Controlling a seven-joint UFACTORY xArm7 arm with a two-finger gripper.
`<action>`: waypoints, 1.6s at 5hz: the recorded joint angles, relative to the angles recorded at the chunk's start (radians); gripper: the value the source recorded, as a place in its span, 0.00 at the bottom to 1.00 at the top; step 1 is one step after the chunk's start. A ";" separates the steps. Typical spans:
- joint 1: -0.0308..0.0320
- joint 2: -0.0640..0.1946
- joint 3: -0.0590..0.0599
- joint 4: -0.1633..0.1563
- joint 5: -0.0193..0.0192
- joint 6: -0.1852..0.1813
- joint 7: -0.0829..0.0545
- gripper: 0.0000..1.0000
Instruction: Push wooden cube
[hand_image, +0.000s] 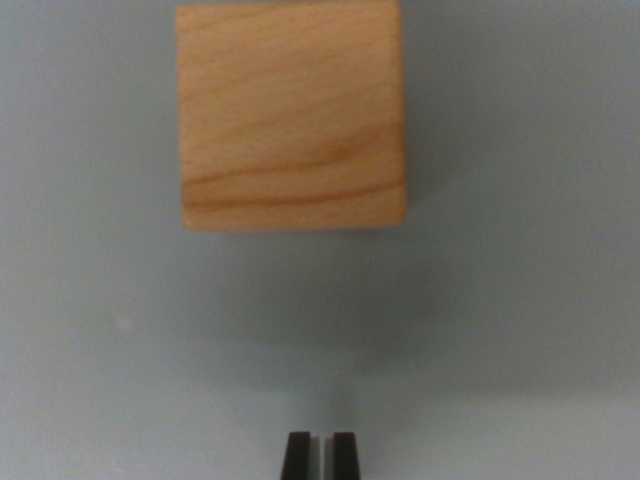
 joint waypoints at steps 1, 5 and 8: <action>0.0000 0.000 0.000 0.000 0.0000 0.000 0.000 0.00; 0.0000 0.001 0.000 0.001 0.0000 0.000 0.000 1.00; -0.0001 0.006 0.000 0.010 0.0004 0.004 0.000 1.00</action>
